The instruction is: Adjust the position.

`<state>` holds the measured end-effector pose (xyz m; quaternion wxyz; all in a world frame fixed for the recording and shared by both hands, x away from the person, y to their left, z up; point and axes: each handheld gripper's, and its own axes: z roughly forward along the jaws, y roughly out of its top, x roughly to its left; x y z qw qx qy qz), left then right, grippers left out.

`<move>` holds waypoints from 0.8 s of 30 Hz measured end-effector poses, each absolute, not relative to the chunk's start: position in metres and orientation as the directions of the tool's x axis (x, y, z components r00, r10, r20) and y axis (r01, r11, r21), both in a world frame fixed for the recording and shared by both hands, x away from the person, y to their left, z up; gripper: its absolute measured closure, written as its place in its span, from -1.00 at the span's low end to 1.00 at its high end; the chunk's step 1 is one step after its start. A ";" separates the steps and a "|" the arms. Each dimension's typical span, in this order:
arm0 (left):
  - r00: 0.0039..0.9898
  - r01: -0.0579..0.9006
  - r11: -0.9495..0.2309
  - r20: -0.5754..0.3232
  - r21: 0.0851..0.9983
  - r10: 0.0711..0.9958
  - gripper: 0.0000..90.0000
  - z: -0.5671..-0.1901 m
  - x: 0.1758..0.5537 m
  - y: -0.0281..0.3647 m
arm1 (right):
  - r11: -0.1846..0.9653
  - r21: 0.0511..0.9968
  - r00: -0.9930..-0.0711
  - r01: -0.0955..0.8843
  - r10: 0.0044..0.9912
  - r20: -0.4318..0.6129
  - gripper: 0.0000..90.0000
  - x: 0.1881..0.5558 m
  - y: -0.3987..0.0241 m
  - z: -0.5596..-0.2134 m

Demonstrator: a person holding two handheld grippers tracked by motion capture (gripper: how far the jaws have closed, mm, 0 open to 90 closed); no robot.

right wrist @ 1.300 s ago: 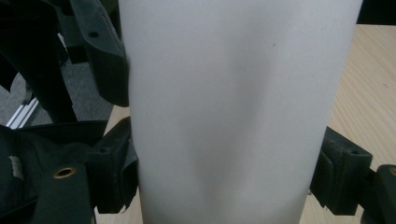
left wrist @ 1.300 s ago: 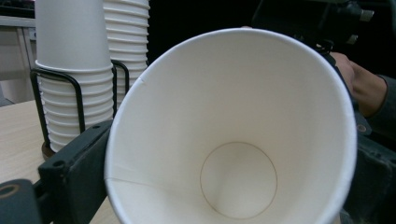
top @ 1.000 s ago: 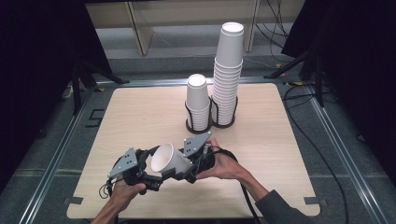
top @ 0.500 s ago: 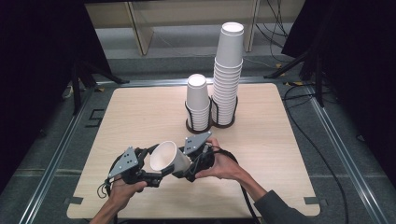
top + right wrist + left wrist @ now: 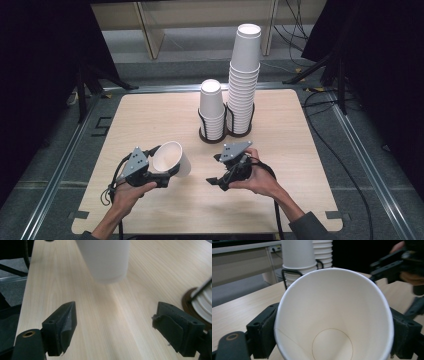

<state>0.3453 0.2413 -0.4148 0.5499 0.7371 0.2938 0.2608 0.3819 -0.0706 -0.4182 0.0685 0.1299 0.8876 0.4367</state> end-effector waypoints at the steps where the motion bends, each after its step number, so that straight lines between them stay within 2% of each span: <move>1: 0.679 0.155 -0.229 0.065 0.961 0.732 -0.71 -0.415 0.348 0.243 | 0.588 0.791 -0.953 0.171 0.302 -0.018 -0.58 0.381 -0.074 -0.418; 9: 0.626 0.178 -0.215 0.058 0.960 0.778 -0.72 -0.417 0.372 0.254 | 0.568 0.789 -0.913 0.233 0.408 -0.025 -0.57 0.375 -0.102 -0.427; 18: 0.555 0.220 -0.229 0.071 0.948 0.829 -0.72 -0.416 0.395 0.264 | 0.577 0.776 -0.904 0.256 0.428 -0.020 -0.56 0.367 -0.112 -0.436; 22: 0.531 0.245 -0.222 0.060 0.944 0.845 -0.72 -0.420 0.405 0.267 | 0.591 0.772 -0.905 0.236 0.423 -0.047 -0.56 0.365 -0.113 -0.438; 24: 0.519 0.255 -0.207 0.047 0.944 0.854 -0.72 -0.422 0.410 0.269 | 0.583 0.771 -0.902 0.257 0.431 -0.025 -0.57 0.362 -0.113 -0.439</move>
